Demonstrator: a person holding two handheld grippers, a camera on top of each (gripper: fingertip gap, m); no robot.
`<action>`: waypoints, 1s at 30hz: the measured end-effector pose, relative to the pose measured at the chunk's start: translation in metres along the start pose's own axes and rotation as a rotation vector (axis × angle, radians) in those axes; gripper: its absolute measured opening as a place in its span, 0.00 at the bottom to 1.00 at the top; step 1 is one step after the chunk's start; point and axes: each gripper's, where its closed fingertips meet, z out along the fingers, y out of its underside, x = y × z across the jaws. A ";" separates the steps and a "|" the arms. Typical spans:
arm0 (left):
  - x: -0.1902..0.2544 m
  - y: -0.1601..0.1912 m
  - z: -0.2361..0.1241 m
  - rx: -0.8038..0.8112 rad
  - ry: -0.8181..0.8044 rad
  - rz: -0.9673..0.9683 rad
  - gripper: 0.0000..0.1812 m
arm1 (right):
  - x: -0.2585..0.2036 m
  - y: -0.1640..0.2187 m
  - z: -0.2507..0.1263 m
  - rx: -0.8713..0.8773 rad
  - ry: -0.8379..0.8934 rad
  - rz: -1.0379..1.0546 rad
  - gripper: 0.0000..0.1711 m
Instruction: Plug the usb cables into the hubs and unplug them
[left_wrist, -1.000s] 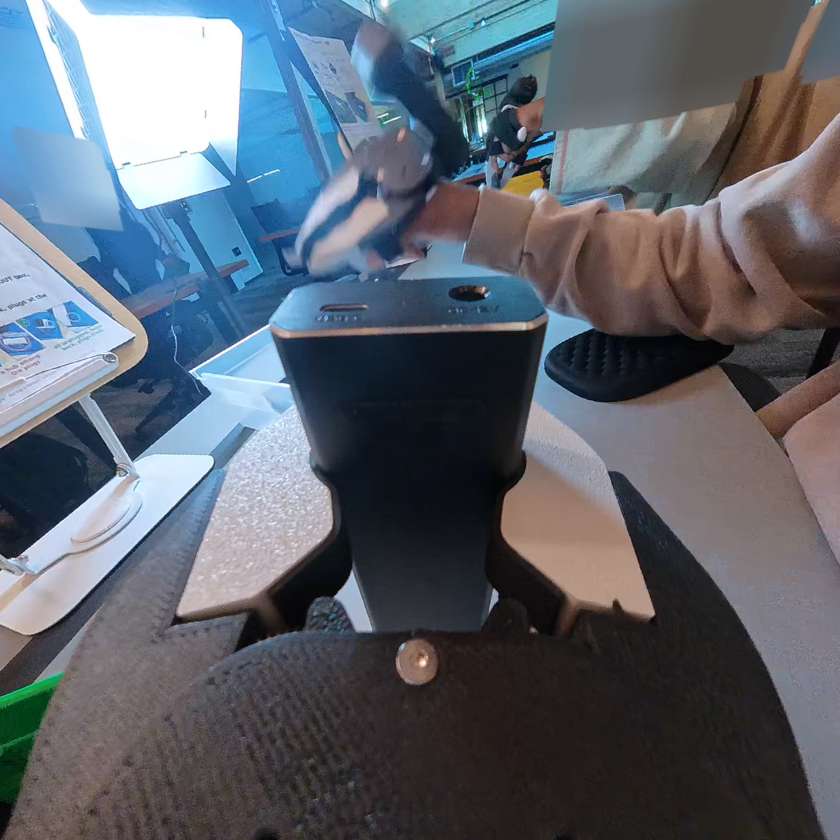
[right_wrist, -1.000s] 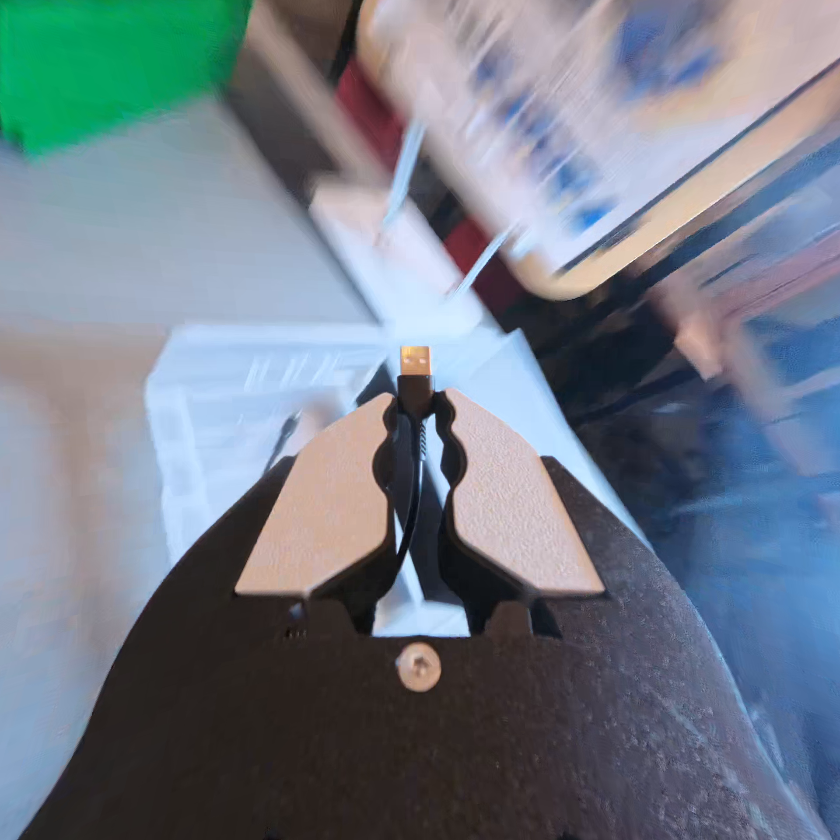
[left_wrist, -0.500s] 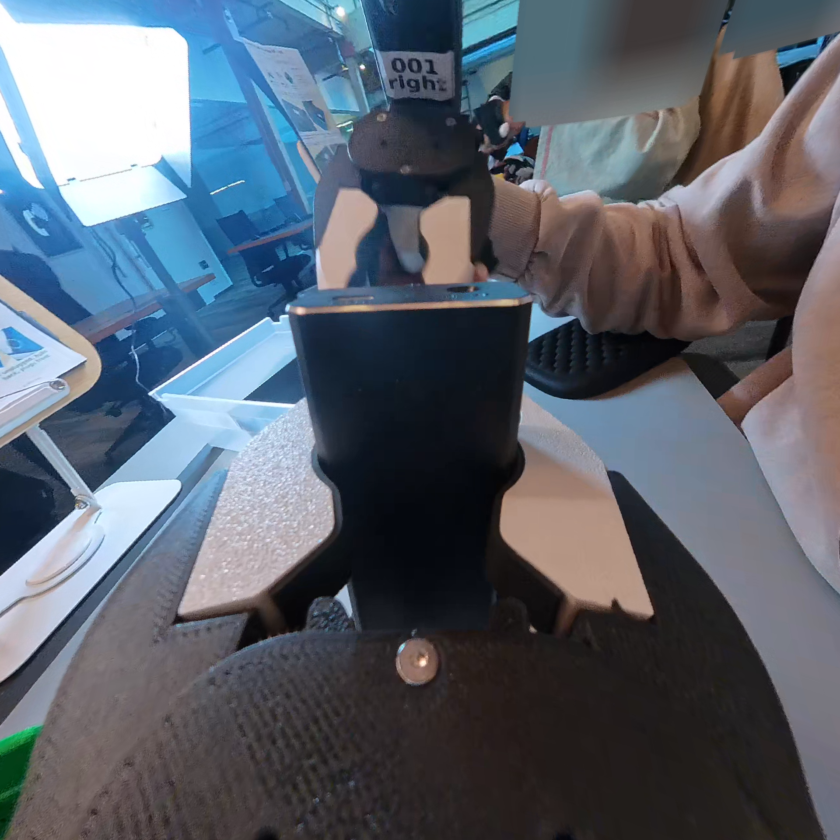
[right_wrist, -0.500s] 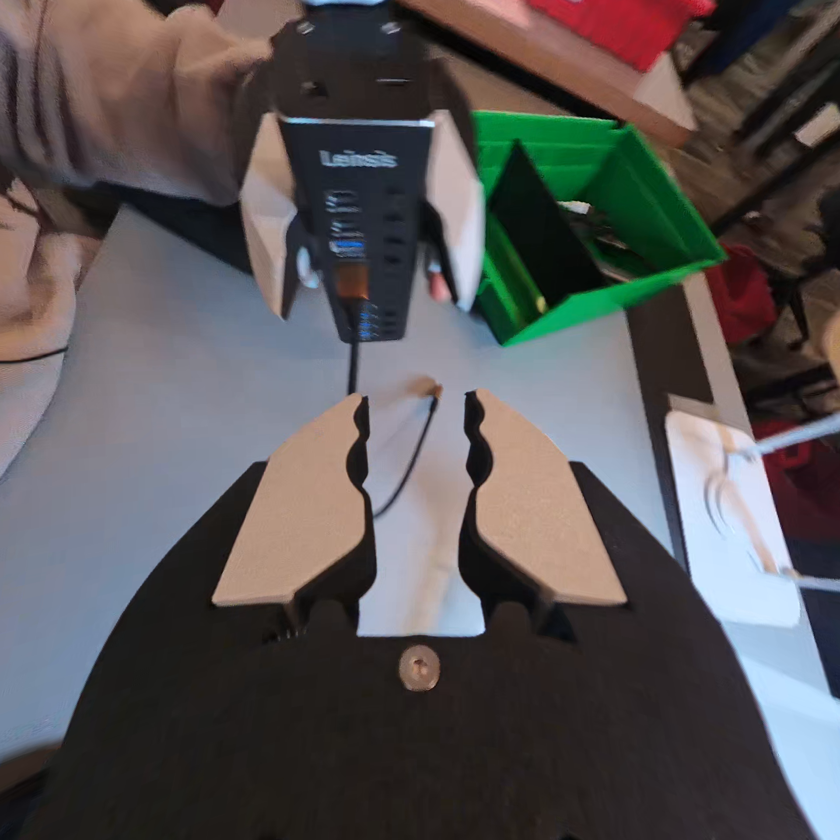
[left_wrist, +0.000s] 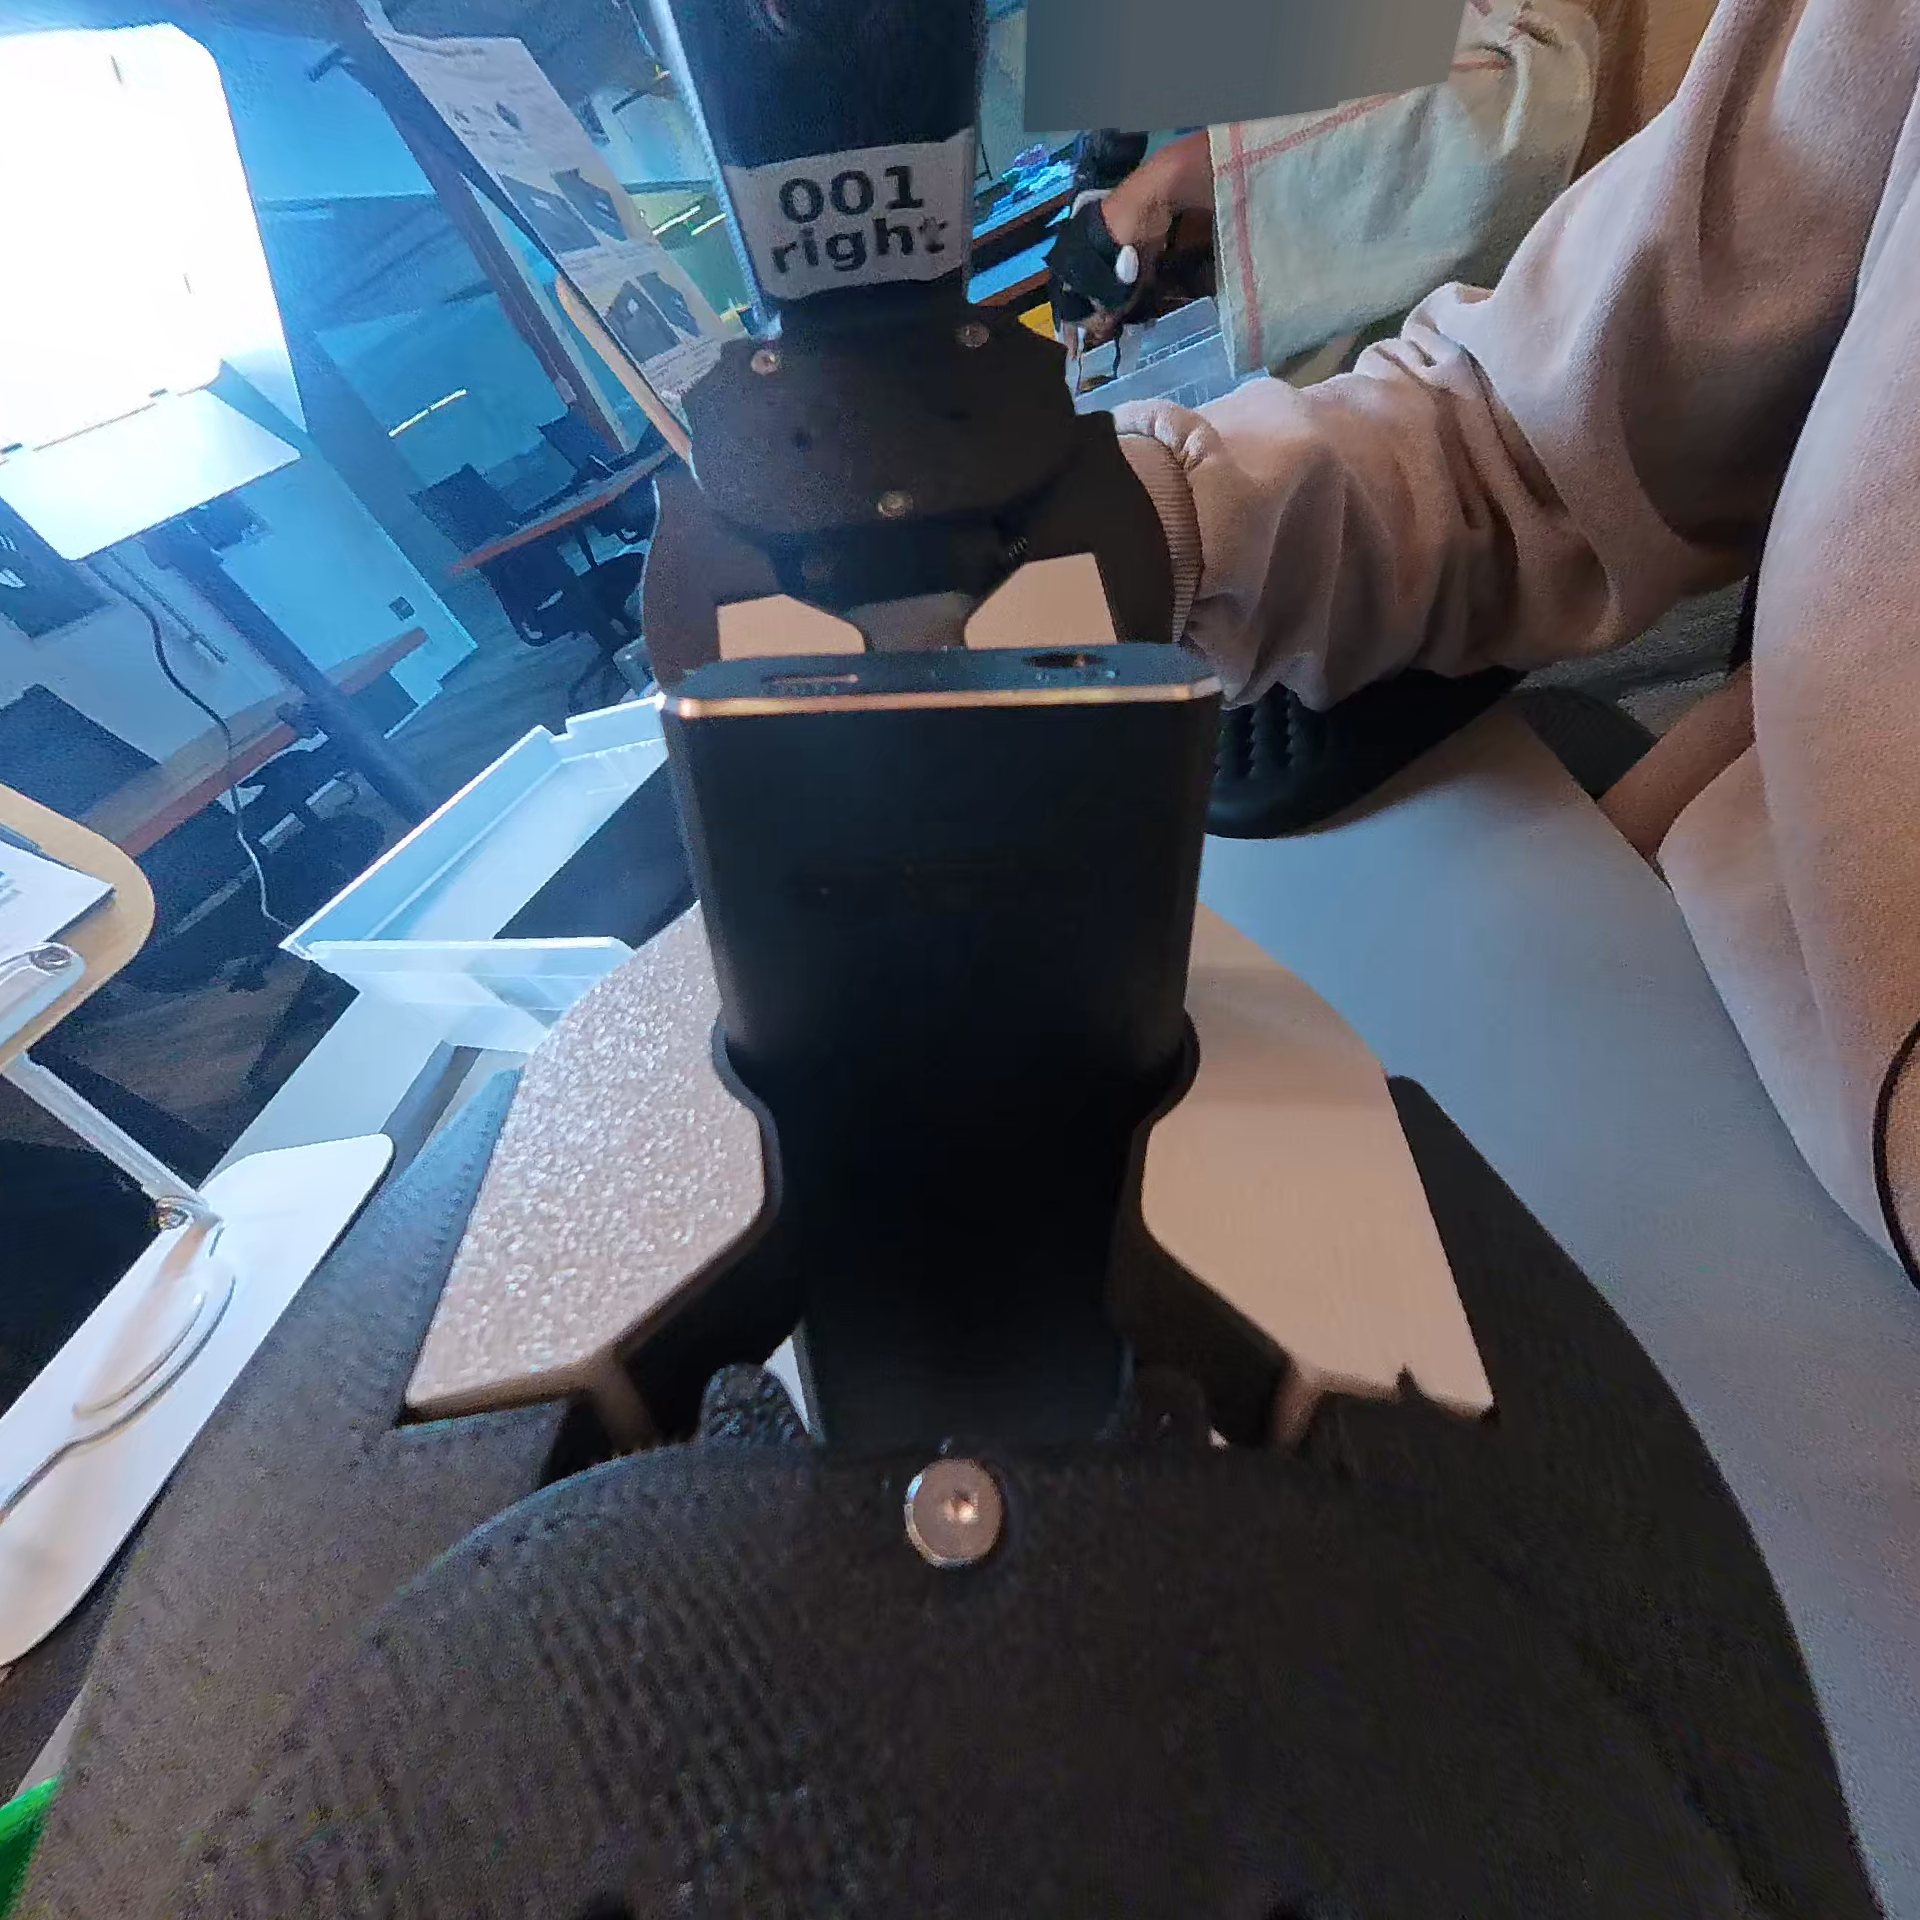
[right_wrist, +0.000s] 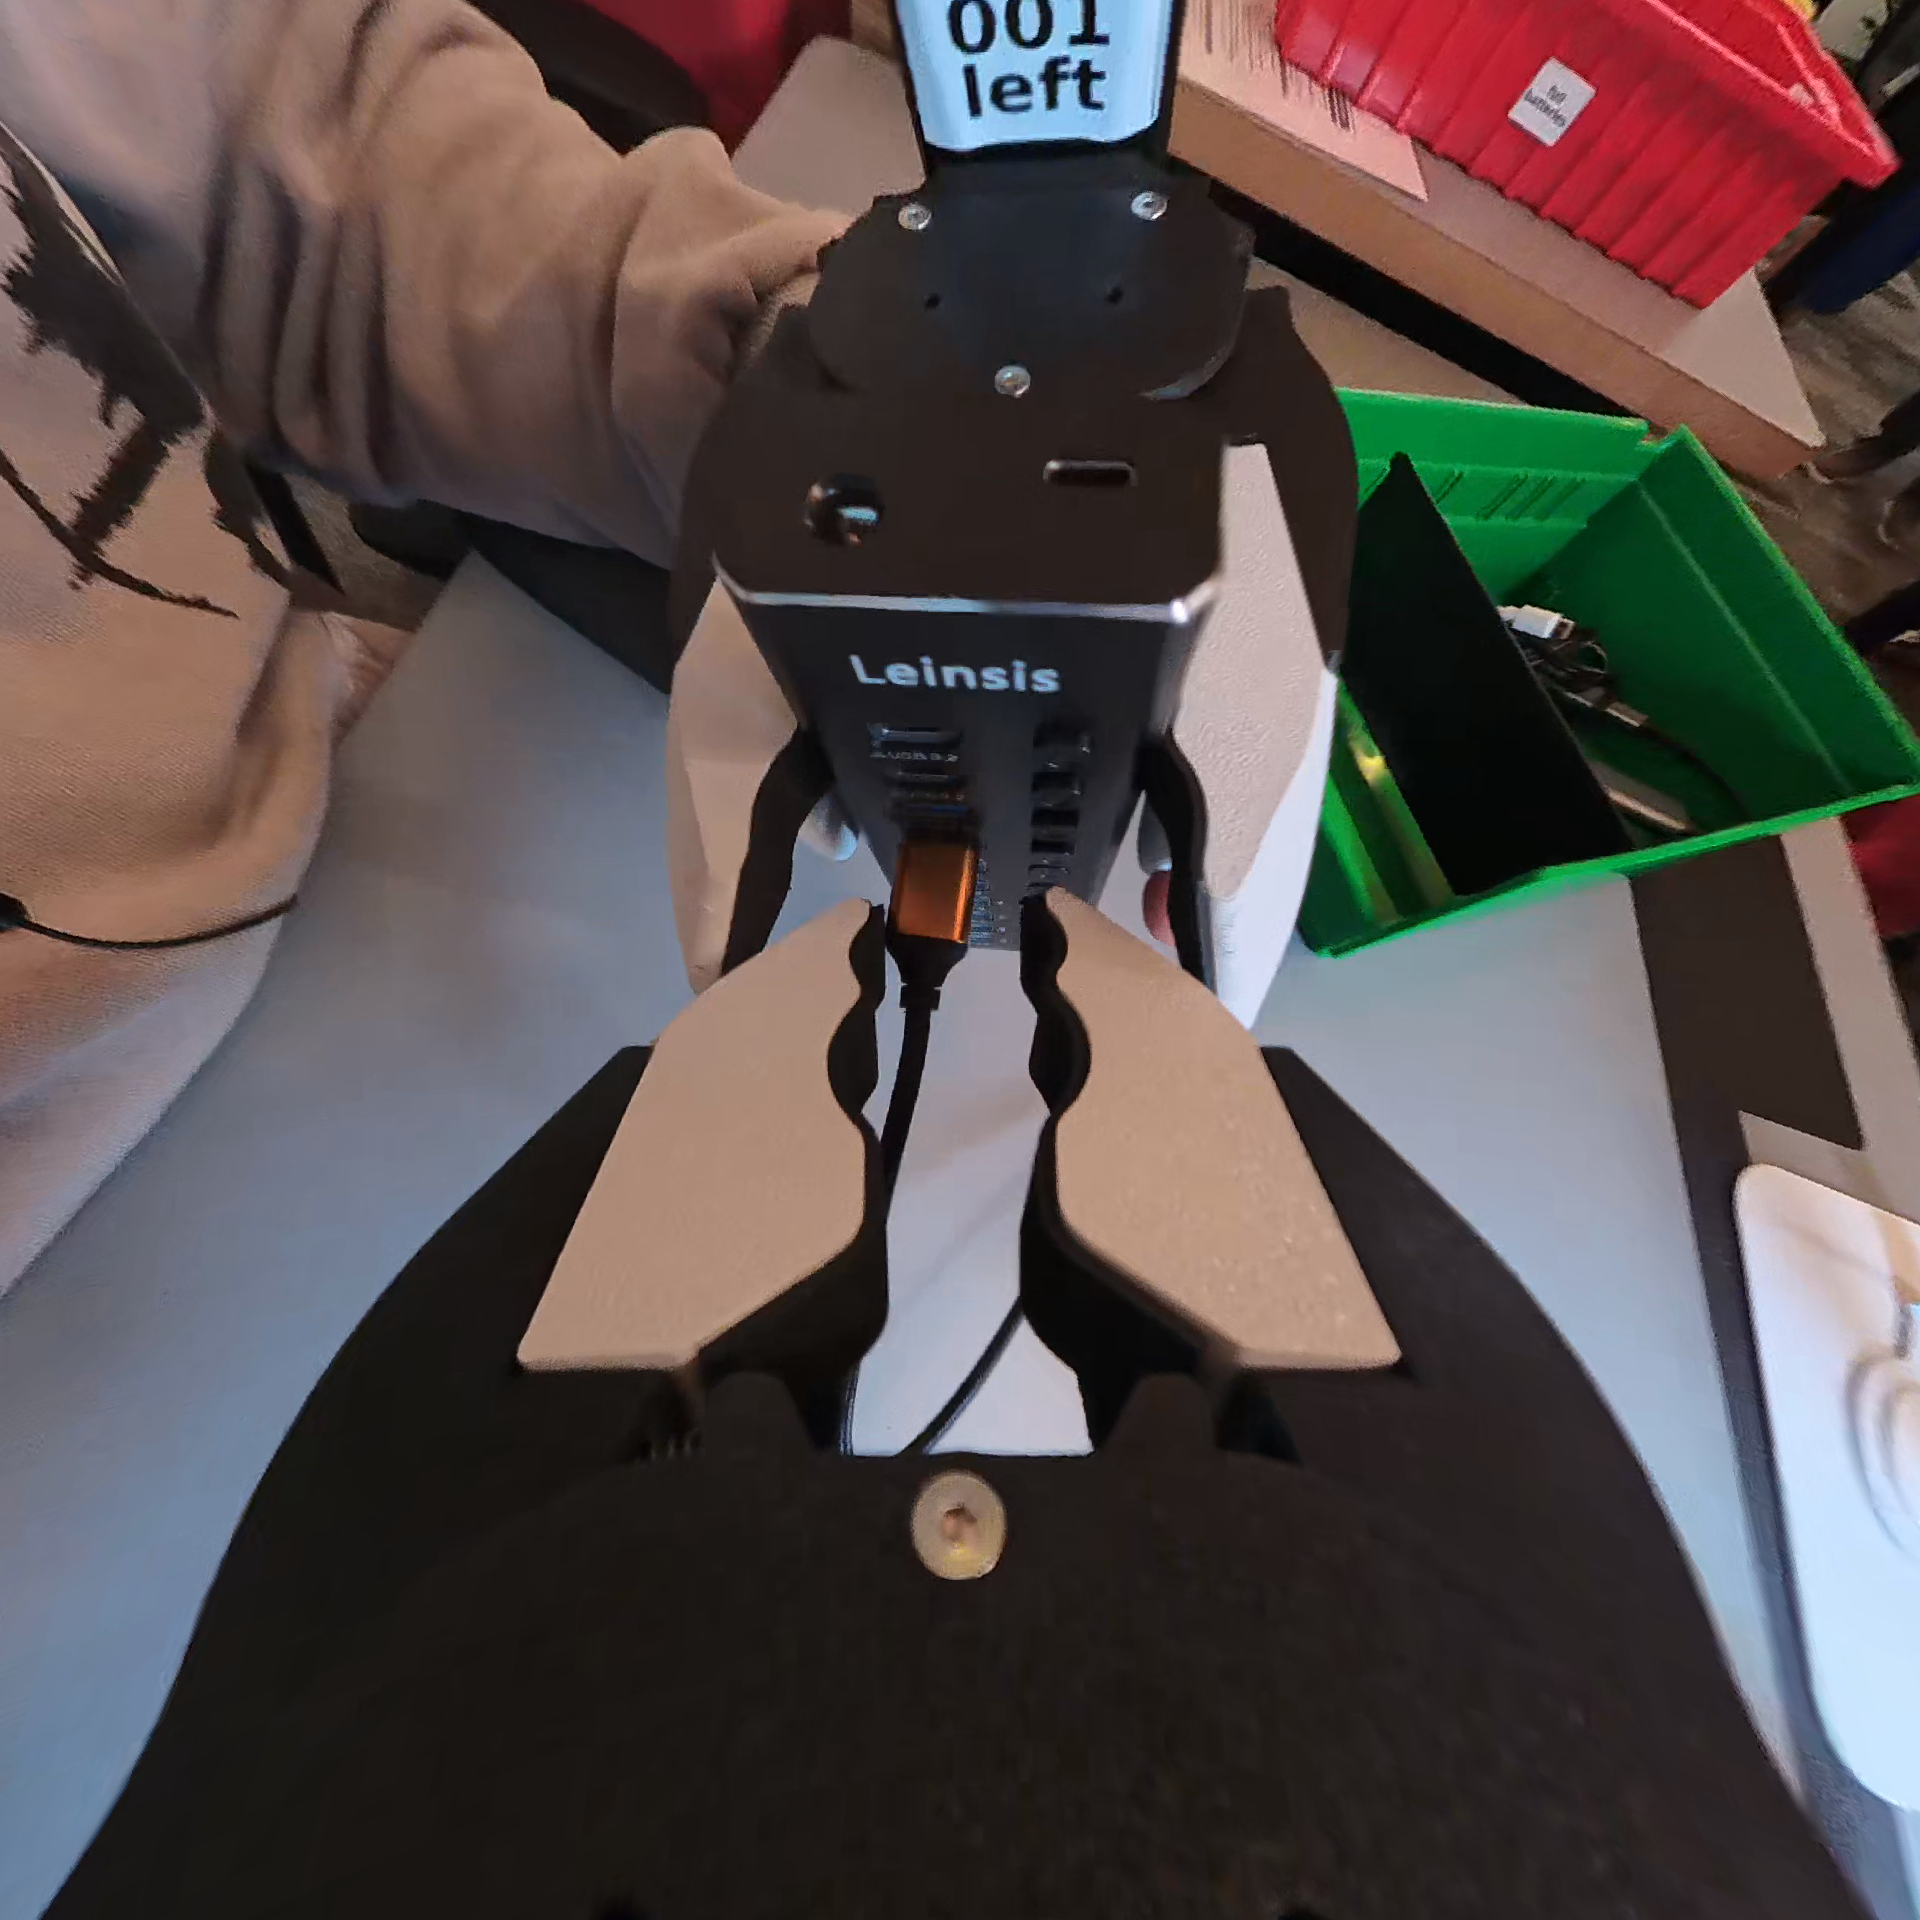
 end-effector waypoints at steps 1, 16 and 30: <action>0.001 0.000 0.001 0.001 0.003 0.003 0.41 | -0.001 0.000 0.002 -0.016 0.014 -0.026 0.14; -0.006 0.000 -0.003 -0.052 -0.059 0.094 0.41 | 0.004 -0.001 0.003 -0.035 0.075 -0.124 0.09; -0.053 -0.007 -0.055 0.094 -0.218 -0.066 0.42 | 0.109 -0.019 -0.229 0.221 0.777 -0.010 0.09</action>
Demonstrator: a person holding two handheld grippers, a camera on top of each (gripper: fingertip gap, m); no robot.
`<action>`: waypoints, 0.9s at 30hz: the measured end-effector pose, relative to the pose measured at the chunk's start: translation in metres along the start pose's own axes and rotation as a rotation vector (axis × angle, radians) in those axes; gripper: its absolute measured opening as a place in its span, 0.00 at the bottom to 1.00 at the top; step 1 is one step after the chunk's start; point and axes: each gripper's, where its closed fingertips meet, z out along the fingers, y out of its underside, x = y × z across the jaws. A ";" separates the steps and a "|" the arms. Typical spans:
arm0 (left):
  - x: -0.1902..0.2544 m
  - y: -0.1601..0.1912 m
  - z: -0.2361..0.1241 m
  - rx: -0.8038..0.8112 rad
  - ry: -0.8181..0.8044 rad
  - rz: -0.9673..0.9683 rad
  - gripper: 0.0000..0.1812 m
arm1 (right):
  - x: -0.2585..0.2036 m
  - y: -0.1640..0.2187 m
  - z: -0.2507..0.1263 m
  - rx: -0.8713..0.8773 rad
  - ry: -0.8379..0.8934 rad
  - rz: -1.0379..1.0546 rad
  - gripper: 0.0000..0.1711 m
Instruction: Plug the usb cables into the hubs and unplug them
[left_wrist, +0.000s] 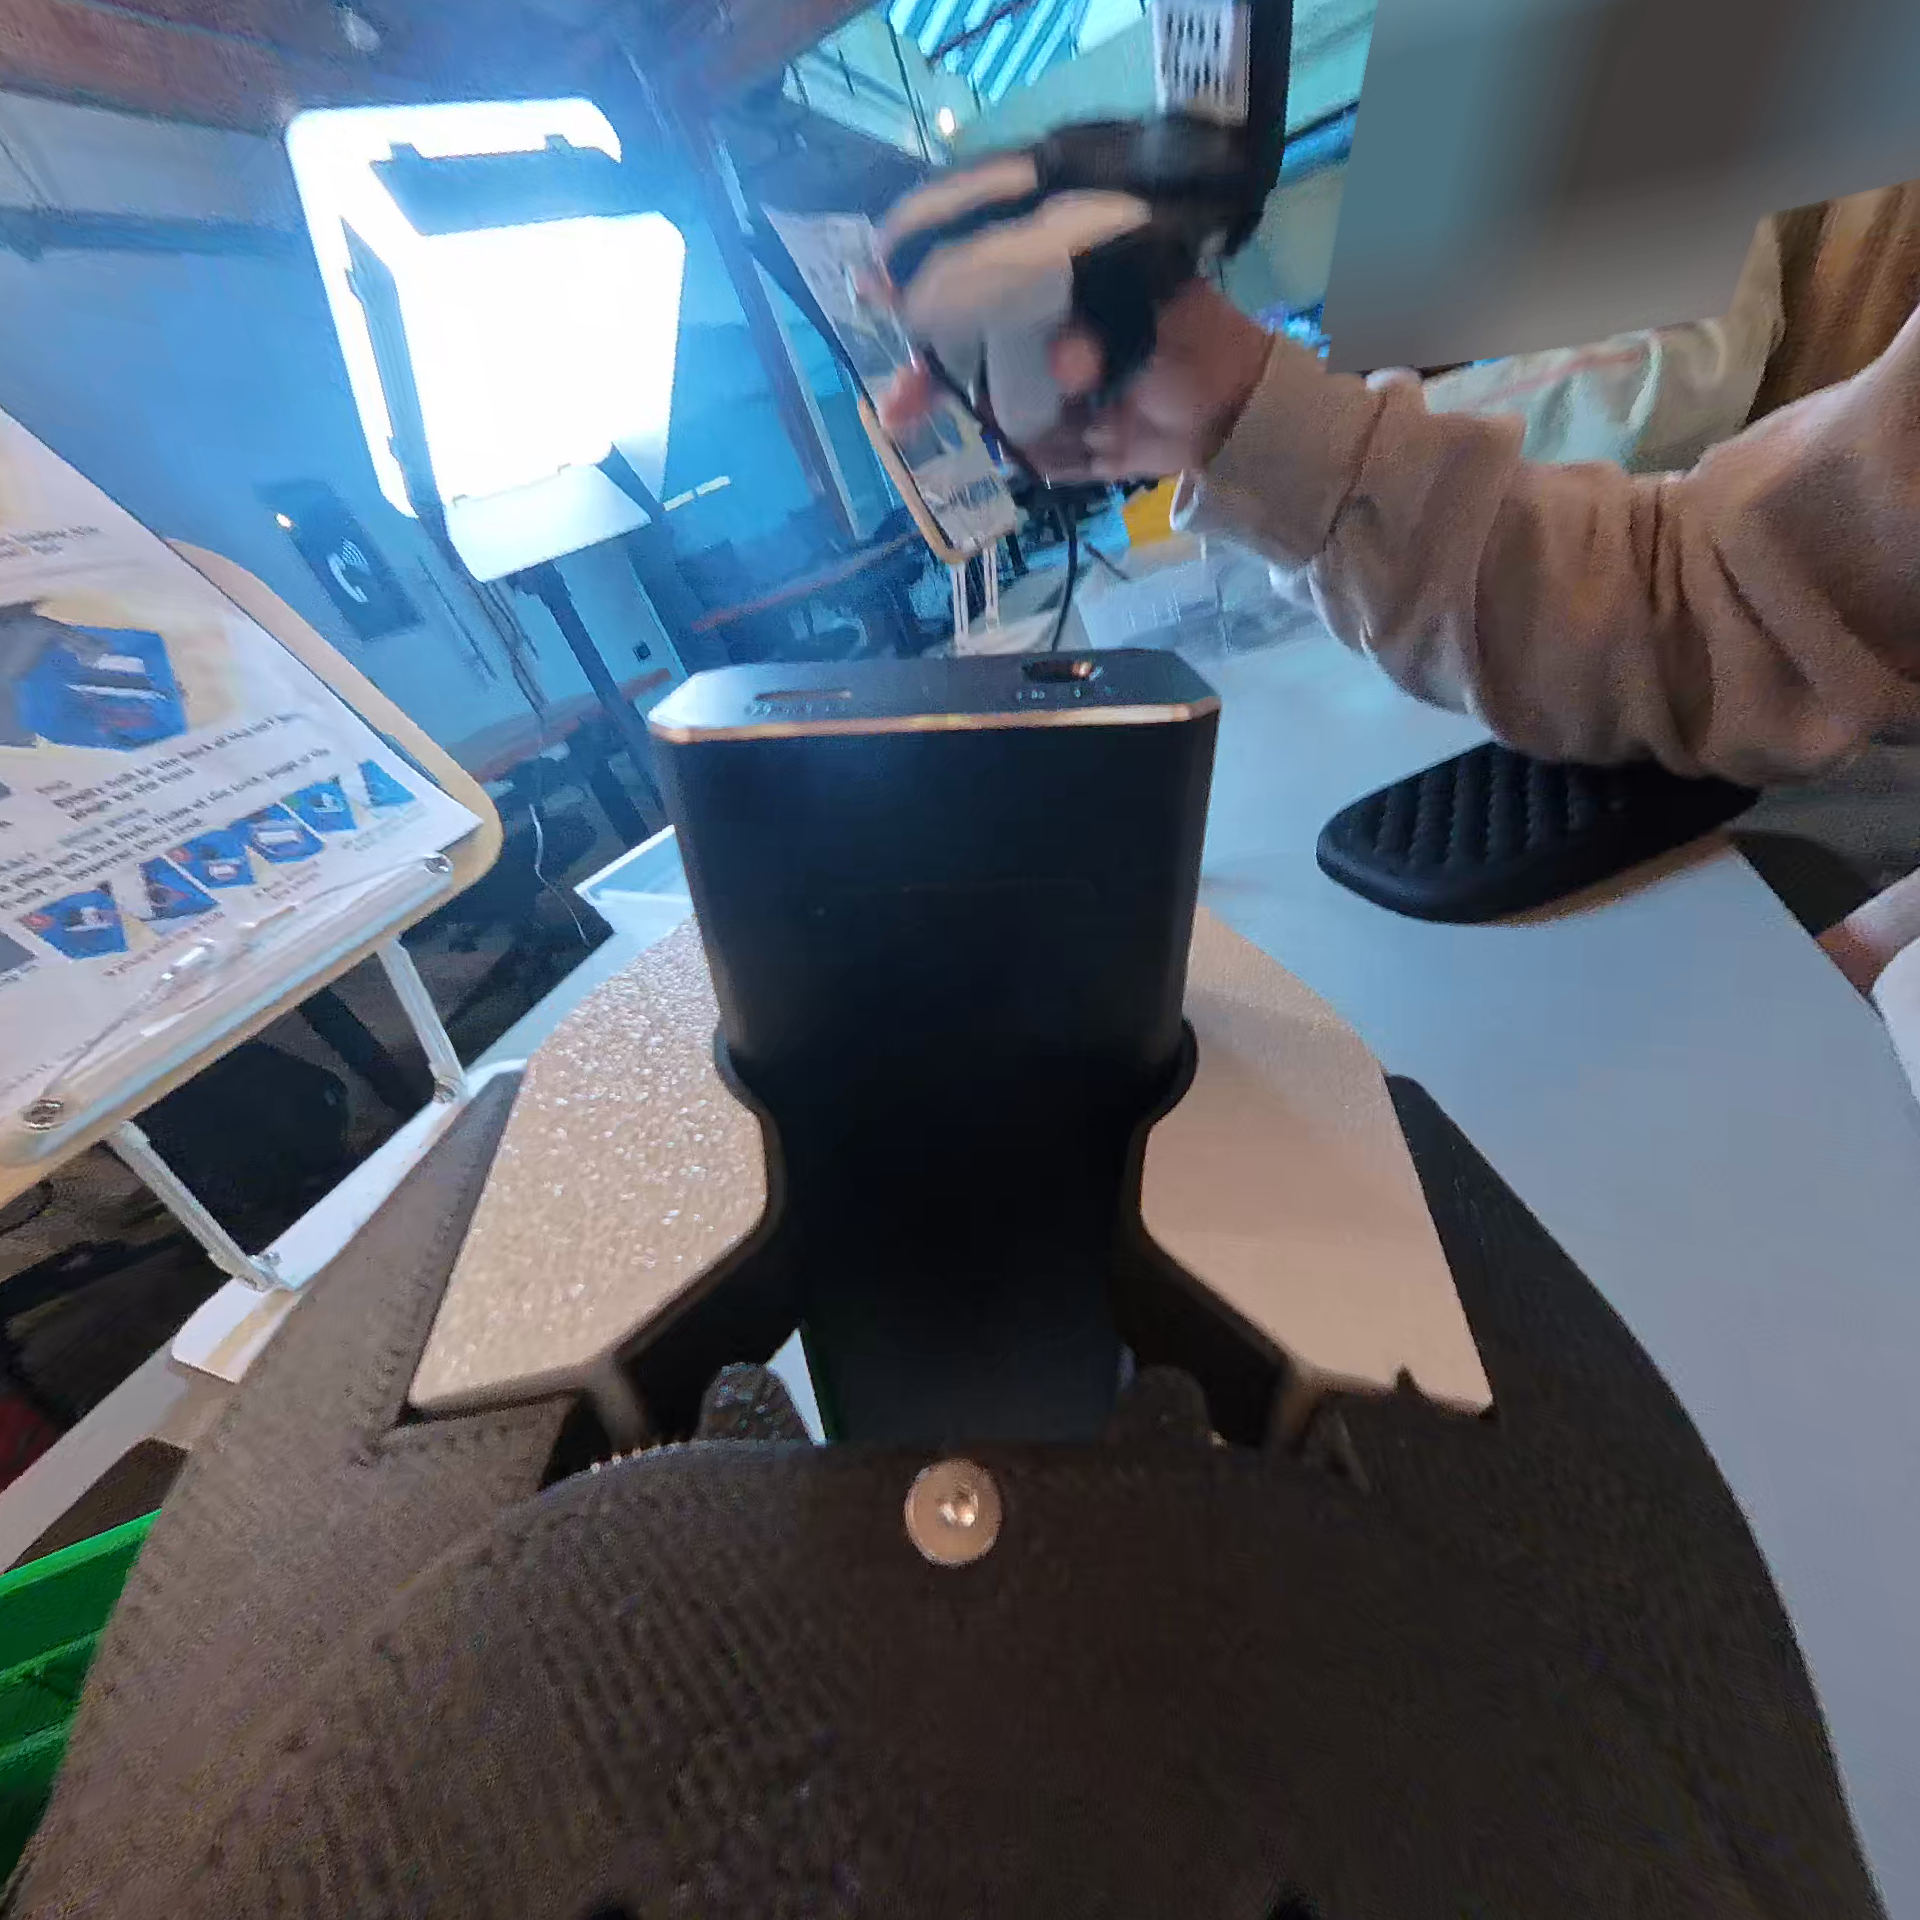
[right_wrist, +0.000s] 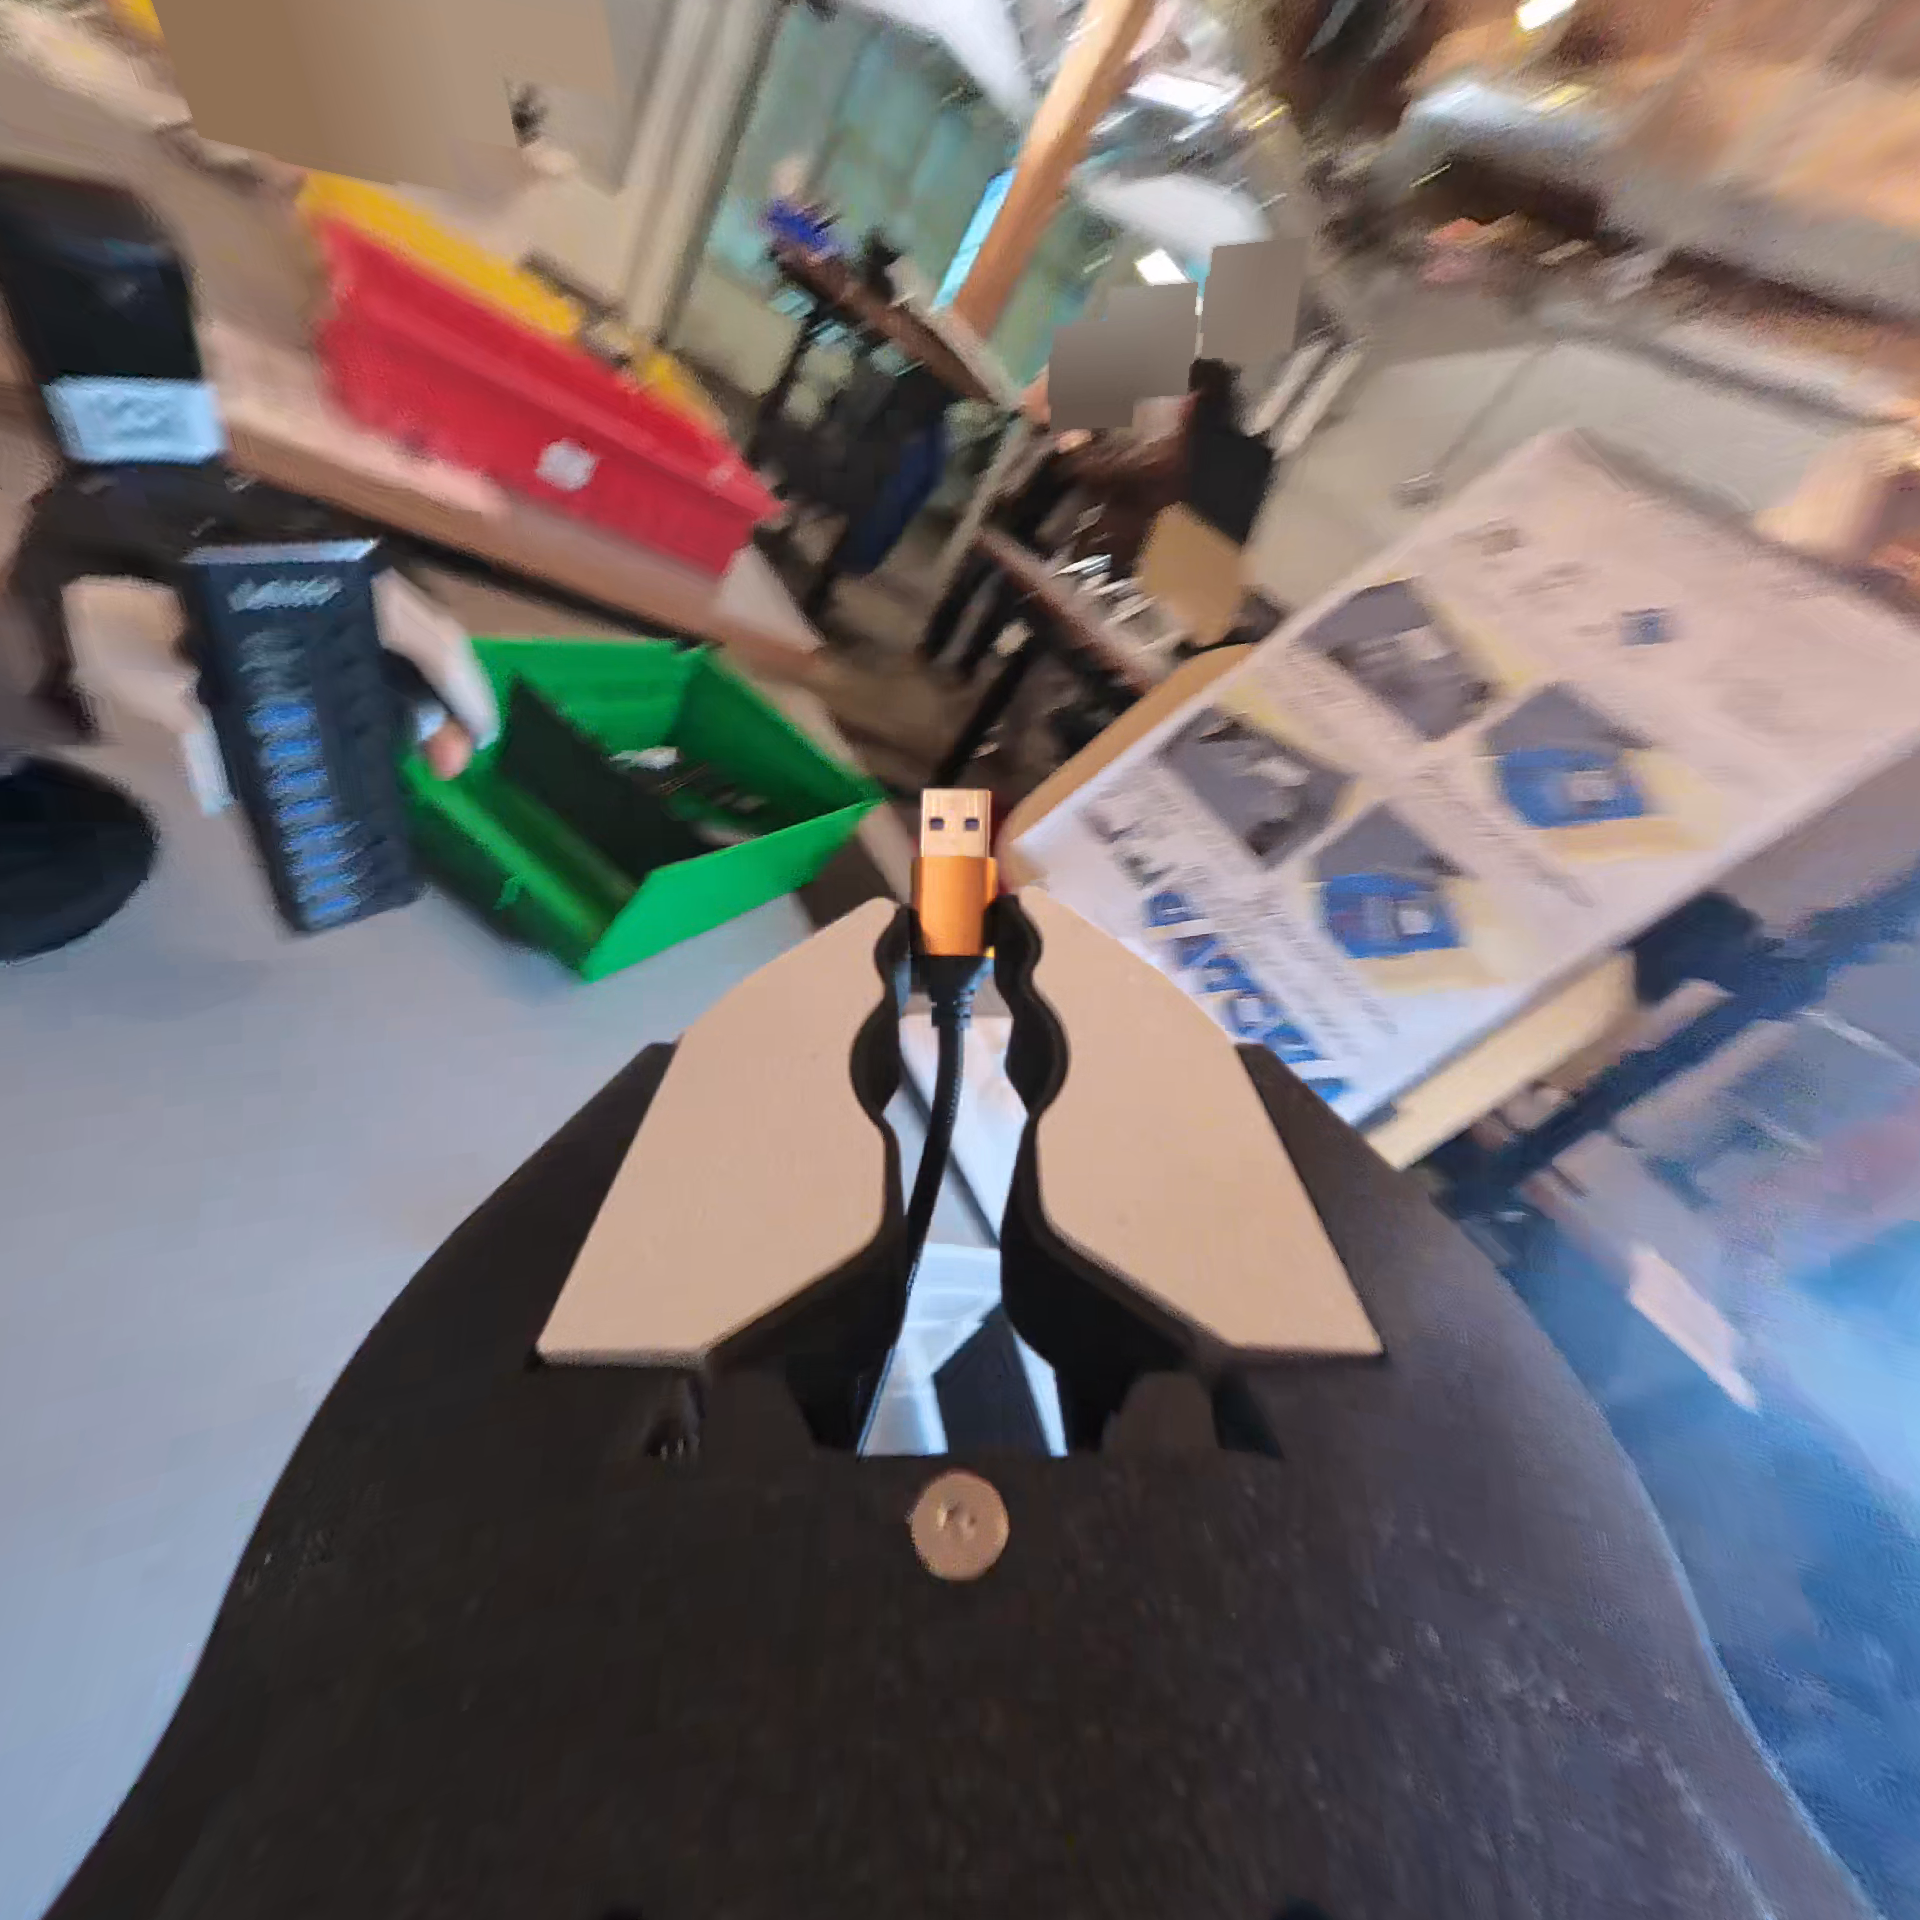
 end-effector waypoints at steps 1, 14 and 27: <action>0.003 0.004 0.004 -0.016 0.011 0.000 0.41 | 0.012 -0.004 -0.008 0.024 0.054 0.005 0.09; 0.022 0.019 0.021 -0.048 0.073 -0.022 0.40 | 0.020 0.155 0.015 -0.400 -0.047 0.155 0.11; 0.030 0.029 0.028 -0.087 0.098 -0.022 0.40 | 0.060 0.209 -0.017 -0.704 0.164 0.213 0.15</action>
